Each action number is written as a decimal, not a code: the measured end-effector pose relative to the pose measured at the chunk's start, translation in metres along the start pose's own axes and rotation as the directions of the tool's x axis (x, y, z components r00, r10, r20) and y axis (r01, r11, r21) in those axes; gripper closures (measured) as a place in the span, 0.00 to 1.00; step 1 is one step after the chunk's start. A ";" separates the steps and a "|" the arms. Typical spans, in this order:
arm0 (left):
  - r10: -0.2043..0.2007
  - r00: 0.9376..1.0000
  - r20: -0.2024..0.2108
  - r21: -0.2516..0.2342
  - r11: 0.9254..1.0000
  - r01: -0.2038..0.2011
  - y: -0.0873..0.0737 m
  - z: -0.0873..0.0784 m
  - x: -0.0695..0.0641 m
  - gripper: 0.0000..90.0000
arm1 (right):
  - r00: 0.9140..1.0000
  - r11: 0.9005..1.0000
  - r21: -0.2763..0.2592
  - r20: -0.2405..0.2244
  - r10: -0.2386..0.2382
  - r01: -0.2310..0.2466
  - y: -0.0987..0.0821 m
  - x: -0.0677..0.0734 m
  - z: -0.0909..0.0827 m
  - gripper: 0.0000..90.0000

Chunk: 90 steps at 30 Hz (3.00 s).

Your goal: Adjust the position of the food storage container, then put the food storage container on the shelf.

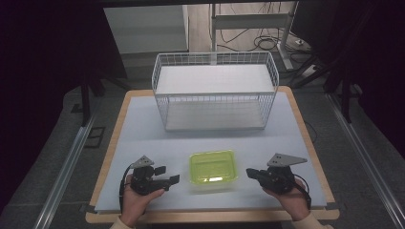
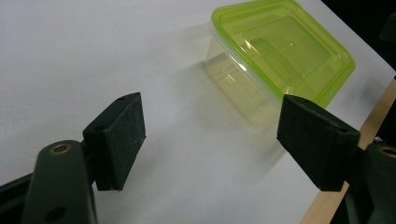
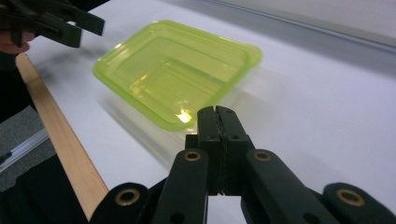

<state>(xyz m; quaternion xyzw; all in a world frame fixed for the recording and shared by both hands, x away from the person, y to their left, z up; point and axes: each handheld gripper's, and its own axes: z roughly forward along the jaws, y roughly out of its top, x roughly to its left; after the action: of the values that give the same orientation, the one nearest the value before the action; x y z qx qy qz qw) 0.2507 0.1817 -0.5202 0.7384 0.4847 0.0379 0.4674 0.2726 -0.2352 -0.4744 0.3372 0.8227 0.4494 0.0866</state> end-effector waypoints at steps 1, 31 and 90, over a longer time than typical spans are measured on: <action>0.001 1.000 0.000 0.001 1.000 -0.001 0.000 0.000 0.000 0.26 | 1.000 1.000 0.001 0.000 0.008 -0.008 -0.001 -0.001 0.000 1.00; -0.145 0.979 0.141 0.019 0.989 0.144 0.015 -0.013 -0.005 0.27 | 0.985 0.991 0.008 -0.108 0.136 -0.136 0.007 -0.014 0.016 0.37; -0.272 0.925 0.265 0.101 0.962 0.254 0.030 0.035 -0.008 0.91 | 0.843 0.878 0.151 -0.244 0.479 -0.454 0.017 -0.041 0.061 0.90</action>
<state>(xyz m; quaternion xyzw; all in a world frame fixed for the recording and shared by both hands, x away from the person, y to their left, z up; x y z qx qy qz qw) 0.2850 0.1503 -0.5149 0.6795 0.5102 -0.1440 0.5071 0.3388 -0.2138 -0.5028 0.4651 0.7386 0.4628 -0.1548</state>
